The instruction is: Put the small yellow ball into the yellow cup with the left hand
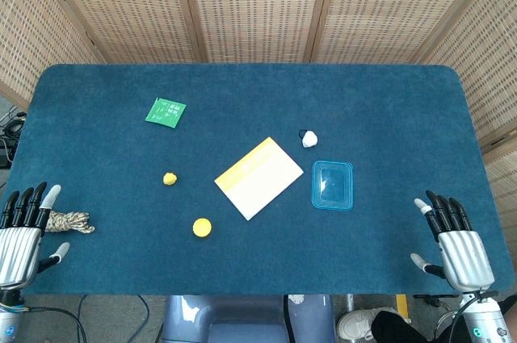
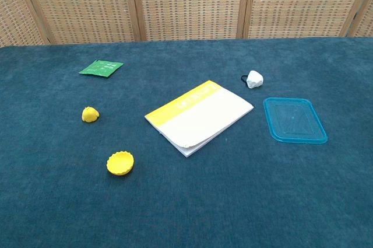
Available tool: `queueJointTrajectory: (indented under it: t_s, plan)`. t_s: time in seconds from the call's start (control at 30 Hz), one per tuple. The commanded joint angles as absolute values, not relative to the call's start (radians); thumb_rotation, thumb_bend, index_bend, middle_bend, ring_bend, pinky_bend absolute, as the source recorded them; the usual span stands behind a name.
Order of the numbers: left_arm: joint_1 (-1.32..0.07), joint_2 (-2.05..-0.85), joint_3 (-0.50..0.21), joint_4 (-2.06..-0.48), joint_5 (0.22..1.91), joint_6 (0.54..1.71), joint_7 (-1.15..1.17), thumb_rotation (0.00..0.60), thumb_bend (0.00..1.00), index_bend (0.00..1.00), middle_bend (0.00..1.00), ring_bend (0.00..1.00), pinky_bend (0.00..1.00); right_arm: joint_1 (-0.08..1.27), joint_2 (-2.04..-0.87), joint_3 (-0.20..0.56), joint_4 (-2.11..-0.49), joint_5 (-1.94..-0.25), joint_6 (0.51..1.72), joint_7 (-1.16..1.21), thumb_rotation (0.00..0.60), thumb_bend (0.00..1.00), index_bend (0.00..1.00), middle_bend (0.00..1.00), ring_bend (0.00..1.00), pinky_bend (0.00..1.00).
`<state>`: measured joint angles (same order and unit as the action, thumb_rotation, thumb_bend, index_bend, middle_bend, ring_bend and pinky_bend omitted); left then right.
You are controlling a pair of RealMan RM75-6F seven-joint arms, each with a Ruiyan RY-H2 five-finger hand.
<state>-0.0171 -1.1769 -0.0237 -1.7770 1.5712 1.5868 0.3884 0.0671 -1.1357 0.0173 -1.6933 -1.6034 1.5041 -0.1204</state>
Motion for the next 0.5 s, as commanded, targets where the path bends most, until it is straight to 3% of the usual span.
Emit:
queueJointTrajectory:
  t_s: [0.03, 0.5]
  plan:
    - [-0.017, -1.178, -0.023, -1.777, 1.57, 1.586, 0.391, 0.6, 0.19, 0.0, 0.0, 0.0, 0.0, 0.067, -1.135, 0.018, -1.692, -1.603, 1.503, -0.117, 0.6, 0.0, 0.1, 0.0, 0.0, 0.0]
    - [-0.019, -1.176, -0.027, -1.775, 1.57, 1.586, 0.379, 0.6, 0.19, 0.0, 0.0, 0.0, 0.0, 0.066, -1.132, 0.017, -1.695, -1.604, 1.505, -0.11, 0.6, 0.0, 0.1, 0.0, 0.0, 0.0]
